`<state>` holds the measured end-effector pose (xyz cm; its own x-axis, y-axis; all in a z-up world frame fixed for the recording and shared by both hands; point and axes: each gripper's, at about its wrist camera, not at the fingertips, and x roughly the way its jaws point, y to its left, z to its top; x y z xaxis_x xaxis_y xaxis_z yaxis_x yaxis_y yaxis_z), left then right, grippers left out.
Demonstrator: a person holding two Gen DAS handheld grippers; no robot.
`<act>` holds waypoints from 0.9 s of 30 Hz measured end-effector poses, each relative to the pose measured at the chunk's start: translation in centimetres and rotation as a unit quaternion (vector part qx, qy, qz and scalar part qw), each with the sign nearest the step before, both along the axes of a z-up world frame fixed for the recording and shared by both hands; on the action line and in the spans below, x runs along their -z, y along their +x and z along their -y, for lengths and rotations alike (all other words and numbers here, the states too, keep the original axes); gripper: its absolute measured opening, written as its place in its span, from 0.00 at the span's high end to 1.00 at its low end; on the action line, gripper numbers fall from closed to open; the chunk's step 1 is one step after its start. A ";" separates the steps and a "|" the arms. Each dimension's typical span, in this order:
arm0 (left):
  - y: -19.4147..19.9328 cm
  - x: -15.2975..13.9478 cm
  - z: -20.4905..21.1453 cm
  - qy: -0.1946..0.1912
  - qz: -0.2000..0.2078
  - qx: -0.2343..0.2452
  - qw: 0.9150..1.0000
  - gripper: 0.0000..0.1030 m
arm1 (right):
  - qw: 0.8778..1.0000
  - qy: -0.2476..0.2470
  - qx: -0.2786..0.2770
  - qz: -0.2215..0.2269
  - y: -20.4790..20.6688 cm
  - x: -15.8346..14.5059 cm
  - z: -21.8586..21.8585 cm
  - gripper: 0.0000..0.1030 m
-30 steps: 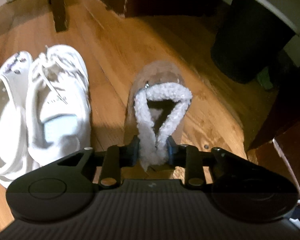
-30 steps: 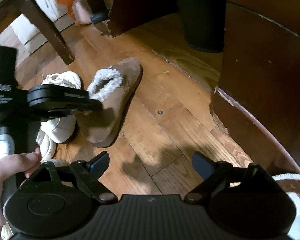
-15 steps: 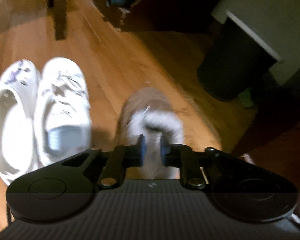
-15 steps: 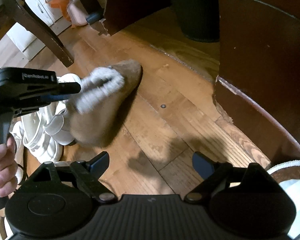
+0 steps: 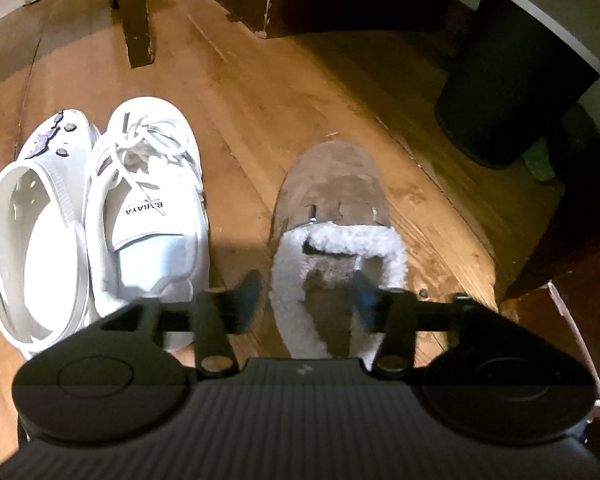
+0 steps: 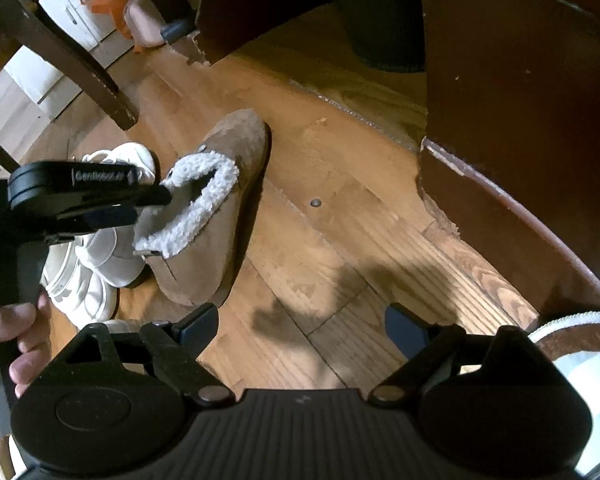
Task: Organize scattered shoes
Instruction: 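Lift the tan slipper with the left gripper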
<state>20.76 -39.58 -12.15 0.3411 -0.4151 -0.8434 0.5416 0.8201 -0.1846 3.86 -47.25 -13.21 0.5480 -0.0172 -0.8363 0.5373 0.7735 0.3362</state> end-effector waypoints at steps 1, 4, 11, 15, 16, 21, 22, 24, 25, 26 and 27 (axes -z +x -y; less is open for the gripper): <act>0.2 0.2 0.2 0.005 -0.004 -0.004 1.000 0.29 | 1.000 0.001 -0.001 -0.001 0.0 0.0 -0.1 0.12; 0.6 1.3 0.9 0.026 -0.004 -0.003 1.000 0.30 | 1.000 0.003 -0.002 -0.002 0.1 0.2 -0.2 0.12; 1.6 4.1 3.7 0.074 -0.005 -0.018 0.997 0.90 | 1.000 0.005 -0.009 -0.010 0.3 0.5 -0.7 0.12; 1.9 4.8 3.8 0.051 -0.033 -0.015 0.998 0.86 | 1.000 0.006 -0.004 -0.012 0.2 0.7 -0.5 0.11; 1.9 5.2 4.0 0.053 -0.036 -0.014 0.998 0.86 | 1.000 0.008 -0.002 -0.012 0.2 0.7 -0.4 0.11; 2.0 4.9 1.4 -0.038 -0.057 -0.067 0.995 0.90 | 1.000 0.020 0.006 -0.011 -0.1 0.9 0.1 0.11; 1.8 4.3 0.8 -0.053 -0.048 -0.078 0.994 0.91 | 1.000 0.021 0.010 -0.011 -0.1 0.9 0.2 0.11; 1.1 2.7 0.1 -0.067 -0.020 -0.080 0.994 0.91 | 0.999 0.024 0.016 -0.013 -0.3 0.9 0.4 0.11; 0.9 2.0 -0.3 -0.075 -0.011 -0.082 0.994 0.91 | 0.999 0.027 0.017 -0.012 -0.4 1.0 0.4 0.11; 0.8 1.4 -0.7 -0.085 -0.012 -0.084 0.993 0.90 | 0.999 0.031 0.018 -0.010 -0.5 1.0 0.5 0.11; 0.7 0.8 -1.1 -0.094 -0.015 -0.087 0.992 0.90 | 0.999 0.038 0.016 -0.004 -0.6 0.9 0.5 0.11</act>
<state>21.50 -38.46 -12.94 0.3969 -0.5025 -0.7681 0.3861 0.8506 -0.3569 3.26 -47.76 -14.12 0.5414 0.0282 -0.8403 0.5647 0.7282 0.3883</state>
